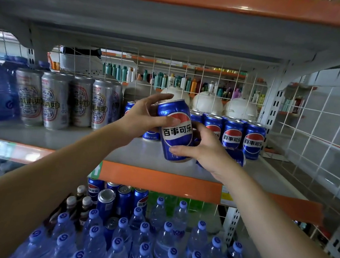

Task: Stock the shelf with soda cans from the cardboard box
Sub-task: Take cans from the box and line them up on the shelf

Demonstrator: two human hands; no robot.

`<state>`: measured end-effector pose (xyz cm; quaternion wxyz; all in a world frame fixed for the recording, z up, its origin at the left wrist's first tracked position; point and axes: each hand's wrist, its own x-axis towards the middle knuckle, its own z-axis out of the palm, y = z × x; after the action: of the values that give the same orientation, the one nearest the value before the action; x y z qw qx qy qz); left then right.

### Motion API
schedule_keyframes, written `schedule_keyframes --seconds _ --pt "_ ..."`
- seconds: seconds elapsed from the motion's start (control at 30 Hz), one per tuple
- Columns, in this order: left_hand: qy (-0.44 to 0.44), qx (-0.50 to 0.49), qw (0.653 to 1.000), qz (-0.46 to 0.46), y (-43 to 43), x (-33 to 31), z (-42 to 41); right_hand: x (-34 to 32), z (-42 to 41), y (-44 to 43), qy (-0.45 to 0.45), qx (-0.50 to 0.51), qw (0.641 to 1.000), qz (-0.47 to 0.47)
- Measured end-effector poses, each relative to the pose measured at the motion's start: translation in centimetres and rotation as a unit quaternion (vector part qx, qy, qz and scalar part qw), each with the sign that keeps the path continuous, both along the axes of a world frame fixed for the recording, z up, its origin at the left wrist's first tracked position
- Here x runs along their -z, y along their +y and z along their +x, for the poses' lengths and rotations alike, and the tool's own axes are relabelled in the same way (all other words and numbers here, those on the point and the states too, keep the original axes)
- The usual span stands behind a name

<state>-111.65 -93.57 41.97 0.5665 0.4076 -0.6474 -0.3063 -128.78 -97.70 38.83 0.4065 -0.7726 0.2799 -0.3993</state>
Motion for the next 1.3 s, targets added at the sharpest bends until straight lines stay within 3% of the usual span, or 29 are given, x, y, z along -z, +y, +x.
schedule_keyframes --seconds 0.23,0.57,0.87,1.0,1.13,1.3 --pt "0.031 -0.028 0.999 -0.017 -0.8 0.2 -0.6 0.3 1.2 -0.2 -0.083 0.103 0.990 -0.046" --pt "0.118 -0.039 0.991 0.044 -1.3 2.0 -1.3 1.1 2.6 0.3 -0.152 0.129 0.980 0.004" --pt "0.081 -0.087 0.990 0.081 -1.8 1.2 -0.4 2.5 4.4 0.3 -0.171 0.114 0.979 0.016" --pt "0.064 -0.111 0.990 0.050 -2.1 1.3 0.6 2.6 4.8 -0.6 -0.122 0.101 0.987 -0.008" --pt "0.058 -0.128 0.990 0.031 -2.3 1.8 2.4 2.7 4.4 -1.6 0.019 0.061 0.998 -0.027" --pt "0.052 -0.138 0.989 0.031 -3.0 2.6 5.2 3.3 4.9 -3.0 0.159 0.082 0.982 -0.061"
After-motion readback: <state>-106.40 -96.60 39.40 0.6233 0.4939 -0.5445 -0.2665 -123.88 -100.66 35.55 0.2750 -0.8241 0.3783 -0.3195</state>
